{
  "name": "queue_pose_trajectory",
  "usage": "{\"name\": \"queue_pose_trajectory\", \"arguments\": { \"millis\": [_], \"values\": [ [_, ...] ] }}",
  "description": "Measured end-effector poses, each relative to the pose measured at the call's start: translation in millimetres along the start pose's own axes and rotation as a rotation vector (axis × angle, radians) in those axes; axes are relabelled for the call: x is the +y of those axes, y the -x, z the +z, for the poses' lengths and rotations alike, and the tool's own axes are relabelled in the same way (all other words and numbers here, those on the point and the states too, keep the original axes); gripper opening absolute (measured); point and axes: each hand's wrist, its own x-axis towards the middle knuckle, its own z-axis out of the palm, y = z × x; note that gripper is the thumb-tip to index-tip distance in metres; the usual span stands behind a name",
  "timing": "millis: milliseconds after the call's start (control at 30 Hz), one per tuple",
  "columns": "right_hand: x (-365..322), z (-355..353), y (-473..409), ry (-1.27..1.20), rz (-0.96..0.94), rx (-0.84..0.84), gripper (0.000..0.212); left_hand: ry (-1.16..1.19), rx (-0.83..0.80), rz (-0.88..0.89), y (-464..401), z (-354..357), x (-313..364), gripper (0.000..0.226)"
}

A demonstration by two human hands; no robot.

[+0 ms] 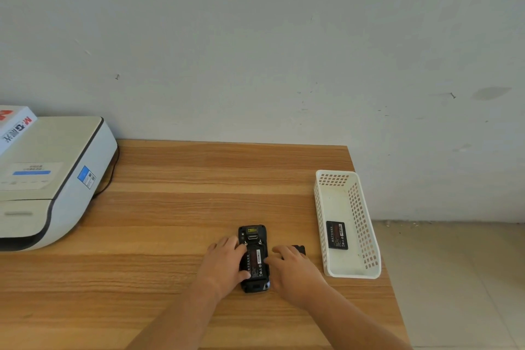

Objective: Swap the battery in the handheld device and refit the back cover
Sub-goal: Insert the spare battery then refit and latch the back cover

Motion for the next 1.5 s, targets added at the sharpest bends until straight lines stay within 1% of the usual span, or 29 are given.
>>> {"name": "queue_pose_trajectory", "arguments": {
  "millis": [67, 133, 467, 600, 667, 733, 800, 1000, 1100, 1200, 1267, 1500],
  "values": [
    [-2.0, 3.0, -2.3, 0.045, -0.062, -0.033, 0.046, -0.013, -0.024, -0.003, 1.2, 1.6, -1.6, 0.056],
    [-3.2, 5.9, -4.2, 0.076, -0.081, -0.058, 0.046, -0.029, -0.045, -0.005, 1.5, 2.3, -0.7, 0.057],
    [-2.9, 10.4, -5.6, 0.155, -0.095, -0.106, 0.047, -0.025, -0.079, -0.044, 0.3, 4.5, 4.6, 0.054],
    [-2.4, 9.8, -5.7, 0.123, -0.085, -0.097, 0.046, -0.032, -0.08, -0.032, 0.6, 2.3, 2.8, 0.054],
    [-2.6, 5.9, -6.4, 0.025, -0.01, -0.055, 0.045, -0.038, -0.069, -0.019, 0.5, 1.1, 1.0, 0.054],
    [0.5, -0.1, -8.3, -0.072, 0.112, 0.023, 0.045, -0.029, -0.064, -0.022, 1.1, -0.2, -0.6, 0.056],
    [6.0, -4.6, -9.3, -0.102, 0.222, 0.062, 0.044, -0.032, -0.08, -0.023, 2.5, -0.4, -0.9, 0.058],
    [9.8, -2.0, -10.5, -0.077, 0.45, 0.006, 0.052, -0.035, -0.103, -0.024, 2.5, 0.8, 1.6, 0.059],
    [7.5, 2.2, -13.5, -0.093, 0.517, -0.023, 0.055, 0.01, -0.086, -0.028, 3.6, -2.1, -1.4, 0.058],
    [5.6, 3.6, -16.9, -0.11, 0.561, -0.045, 0.057, 0.074, -0.03, -0.077, 5.9, -6.0, -9.1, 0.052],
    [4.9, 4.6, -20.0, -0.129, 0.579, -0.045, 0.055, 0.075, -0.015, -0.1, 8.2, -8.6, -16.3, 0.049],
    [1.8, 8.2, -27.3, -0.135, 0.623, -0.042, 0.051, 0.054, -0.092, -0.112, 21.6, -6.9, -34.3, 0.051]
  ]
}}
